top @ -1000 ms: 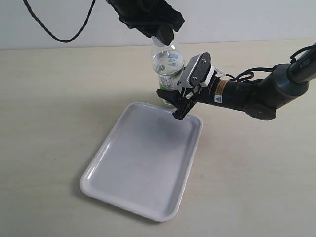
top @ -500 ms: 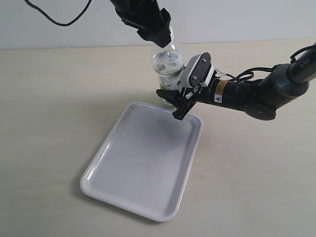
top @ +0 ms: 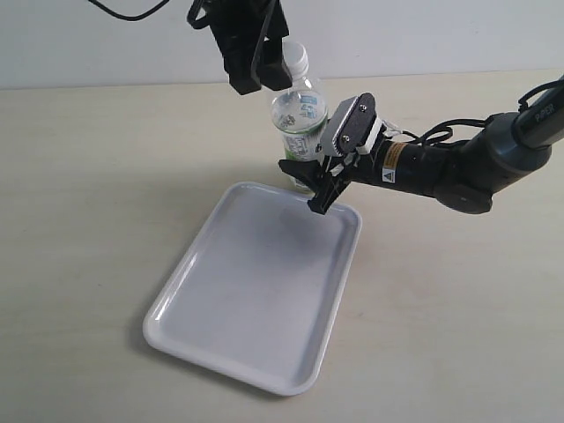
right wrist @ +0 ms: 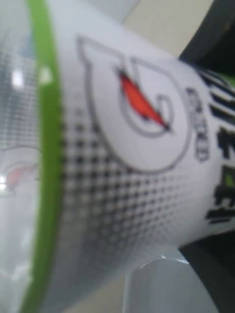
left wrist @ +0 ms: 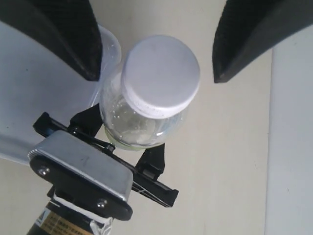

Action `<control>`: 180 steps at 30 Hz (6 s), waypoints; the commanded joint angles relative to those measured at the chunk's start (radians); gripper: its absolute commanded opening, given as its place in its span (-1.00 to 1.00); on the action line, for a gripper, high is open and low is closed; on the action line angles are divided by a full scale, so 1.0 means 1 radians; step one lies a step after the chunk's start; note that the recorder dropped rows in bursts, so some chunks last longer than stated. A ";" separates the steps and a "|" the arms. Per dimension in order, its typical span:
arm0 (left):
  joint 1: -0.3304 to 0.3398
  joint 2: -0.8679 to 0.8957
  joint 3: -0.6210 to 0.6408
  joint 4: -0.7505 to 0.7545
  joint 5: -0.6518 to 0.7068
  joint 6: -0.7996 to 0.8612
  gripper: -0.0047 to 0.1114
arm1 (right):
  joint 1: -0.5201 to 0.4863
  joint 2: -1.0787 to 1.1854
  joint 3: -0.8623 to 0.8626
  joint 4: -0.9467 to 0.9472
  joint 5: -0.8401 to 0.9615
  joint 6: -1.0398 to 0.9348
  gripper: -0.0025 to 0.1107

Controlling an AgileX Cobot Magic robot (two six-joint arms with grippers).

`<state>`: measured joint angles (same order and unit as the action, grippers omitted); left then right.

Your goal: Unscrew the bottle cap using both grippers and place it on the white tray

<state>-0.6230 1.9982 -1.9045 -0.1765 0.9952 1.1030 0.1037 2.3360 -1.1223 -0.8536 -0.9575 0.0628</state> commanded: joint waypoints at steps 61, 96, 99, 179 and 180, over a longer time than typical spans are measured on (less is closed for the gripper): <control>-0.006 -0.031 -0.006 -0.070 0.064 -0.136 0.31 | 0.001 0.004 -0.002 -0.018 0.078 -0.044 -0.96; -0.006 0.028 -0.006 0.008 -0.045 -0.132 -0.34 | 0.001 0.004 -0.002 -0.018 0.078 -0.041 -0.96; -0.006 0.028 -0.006 0.008 -0.045 -0.132 -0.53 | 0.001 0.004 -0.002 -0.018 0.078 -0.039 -0.96; -0.006 0.004 -0.006 -0.017 -0.007 -0.274 0.22 | 0.001 0.004 -0.002 -0.018 0.093 -0.032 -0.96; -0.006 0.004 -0.006 -0.017 -0.004 -0.274 0.22 | 0.001 0.004 -0.002 -0.018 0.089 -0.032 -0.96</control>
<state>-0.6273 2.0063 -1.9090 -0.1752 0.9781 0.8384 0.1037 2.3354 -1.1264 -0.8465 -0.9398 0.0371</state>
